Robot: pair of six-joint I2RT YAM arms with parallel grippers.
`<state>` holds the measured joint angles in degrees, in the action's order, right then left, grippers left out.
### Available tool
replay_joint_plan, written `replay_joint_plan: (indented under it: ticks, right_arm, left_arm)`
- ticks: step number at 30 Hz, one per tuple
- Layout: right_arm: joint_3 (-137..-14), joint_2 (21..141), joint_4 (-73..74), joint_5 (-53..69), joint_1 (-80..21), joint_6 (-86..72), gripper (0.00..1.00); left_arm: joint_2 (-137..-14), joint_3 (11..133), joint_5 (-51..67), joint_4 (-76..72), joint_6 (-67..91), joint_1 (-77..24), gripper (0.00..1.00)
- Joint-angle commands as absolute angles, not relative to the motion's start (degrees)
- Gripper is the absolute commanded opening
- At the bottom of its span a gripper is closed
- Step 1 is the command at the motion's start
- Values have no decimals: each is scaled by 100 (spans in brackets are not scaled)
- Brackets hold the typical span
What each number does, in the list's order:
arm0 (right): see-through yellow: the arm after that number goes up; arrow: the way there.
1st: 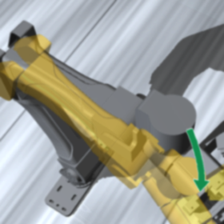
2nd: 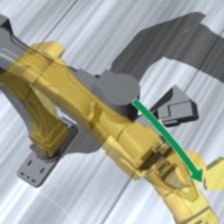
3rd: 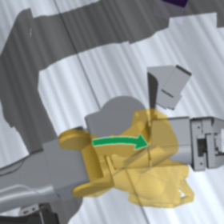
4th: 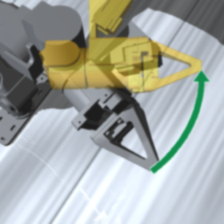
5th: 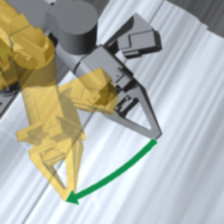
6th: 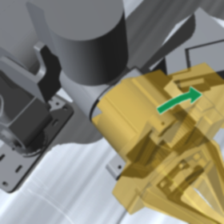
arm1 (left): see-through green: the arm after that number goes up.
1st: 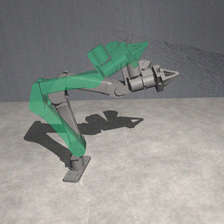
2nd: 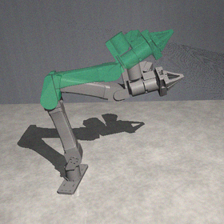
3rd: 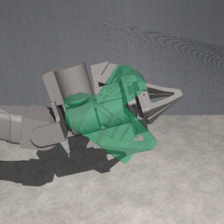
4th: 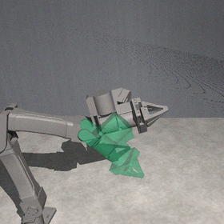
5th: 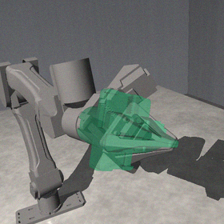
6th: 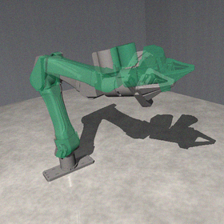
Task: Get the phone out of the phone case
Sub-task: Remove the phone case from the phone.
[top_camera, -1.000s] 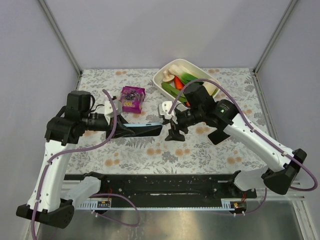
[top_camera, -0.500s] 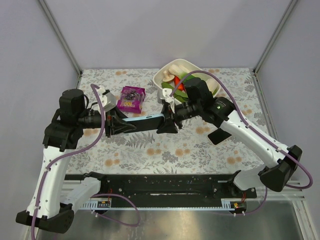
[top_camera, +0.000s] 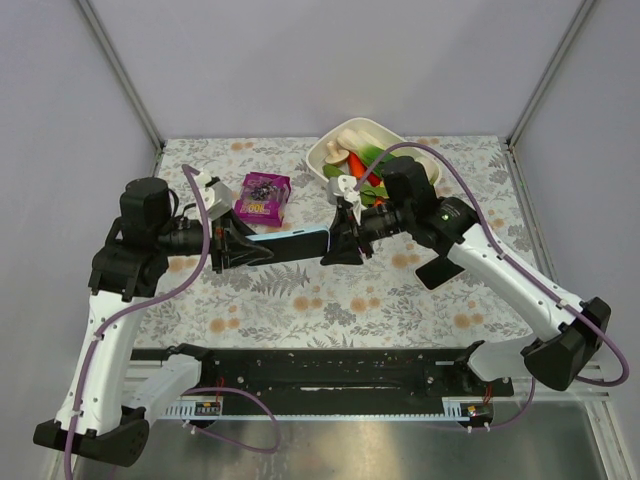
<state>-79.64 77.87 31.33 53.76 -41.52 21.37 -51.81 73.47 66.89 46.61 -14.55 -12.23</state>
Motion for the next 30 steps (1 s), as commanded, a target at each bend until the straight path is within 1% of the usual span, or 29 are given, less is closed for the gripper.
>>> replay_joint_plan:
  ticks: [1,13,17,30]
  right_arm:
    - [-7893,7436,2944,5616,-3947,2171,44]
    - [-7910,7576,2619,5941,-3929,1828,44]
    - [-7866,7585,2619,5985,-3929,1872,41]
    - [-7708,7409,2663,6003,-3876,2004,42]
  left_arm:
    - [-5054,7400,7110,4245,-1354,-1169,0]
    - [-5054,7242,7207,3973,-1064,-1169,0]
    - [-5054,7225,7233,3868,-967,-1169,0]
    - [-5098,7225,7225,3726,-809,-1151,0]
